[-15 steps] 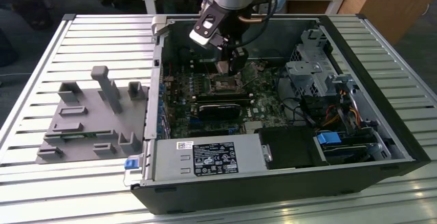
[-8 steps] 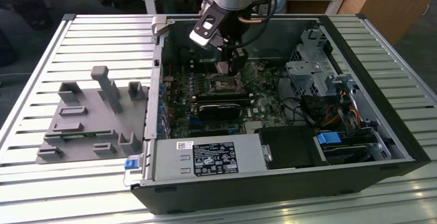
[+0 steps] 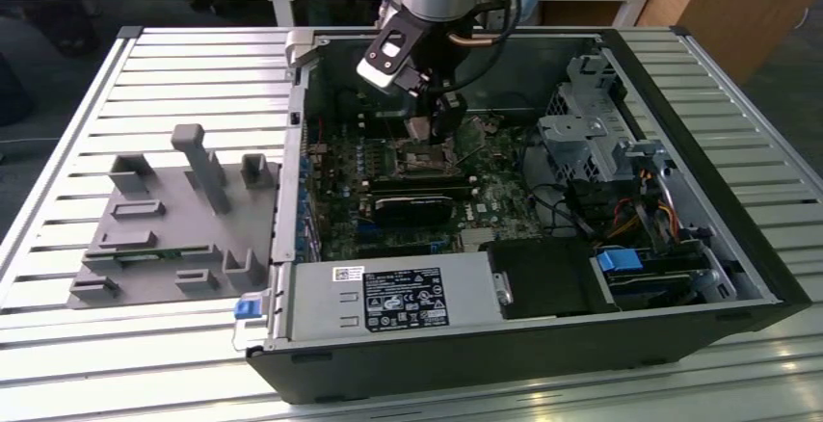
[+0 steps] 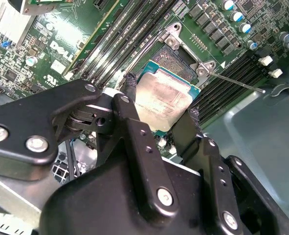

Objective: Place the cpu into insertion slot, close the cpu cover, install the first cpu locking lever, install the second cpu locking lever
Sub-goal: 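Place the cpu into insertion slot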

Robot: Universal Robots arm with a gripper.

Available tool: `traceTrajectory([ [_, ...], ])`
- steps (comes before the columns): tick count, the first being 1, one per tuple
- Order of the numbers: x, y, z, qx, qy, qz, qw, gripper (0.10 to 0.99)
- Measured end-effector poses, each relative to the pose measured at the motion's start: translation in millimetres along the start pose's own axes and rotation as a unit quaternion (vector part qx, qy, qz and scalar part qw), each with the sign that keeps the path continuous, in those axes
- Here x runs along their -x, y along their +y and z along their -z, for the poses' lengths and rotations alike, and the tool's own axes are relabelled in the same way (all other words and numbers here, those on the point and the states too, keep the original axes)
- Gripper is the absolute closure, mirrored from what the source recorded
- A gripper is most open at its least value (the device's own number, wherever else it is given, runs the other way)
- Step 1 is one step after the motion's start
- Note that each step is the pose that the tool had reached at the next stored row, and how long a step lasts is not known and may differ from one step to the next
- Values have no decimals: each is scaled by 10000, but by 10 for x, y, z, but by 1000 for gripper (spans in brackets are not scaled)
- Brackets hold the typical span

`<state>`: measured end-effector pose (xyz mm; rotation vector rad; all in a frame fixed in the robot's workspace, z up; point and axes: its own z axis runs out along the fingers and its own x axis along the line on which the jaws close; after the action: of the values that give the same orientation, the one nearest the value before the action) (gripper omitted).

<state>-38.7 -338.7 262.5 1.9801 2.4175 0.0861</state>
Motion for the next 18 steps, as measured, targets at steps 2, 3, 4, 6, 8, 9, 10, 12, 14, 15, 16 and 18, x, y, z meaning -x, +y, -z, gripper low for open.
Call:
traceTrajectory([
  [2,0,0,-5,-1,0,0,10000,545],
  [3,0,0,-7,-2,0,-1,10000,545],
  [4,0,0,-9,-4,1,-1,10000,545],
  [6,0,-1,-15,-6,1,-1,10000,545],
  [8,0,-1,-20,-9,2,-2,10000,545],
  [9,0,-1,-23,-10,2,-2,10000,545],
  [10,1,-1,-25,-11,2,-2,10000,545],
  [12,1,-2,-30,-11,2,-3,10000,545],
  [14,1,-2,-34,-12,2,-3,10000,545],
  [15,1,-2,-36,-12,2,-4,10000,545],
  [16,1,-2,-39,-13,2,-4,10000,545],
  [18,1,-2,-44,-14,3,-5,10000,545],
])
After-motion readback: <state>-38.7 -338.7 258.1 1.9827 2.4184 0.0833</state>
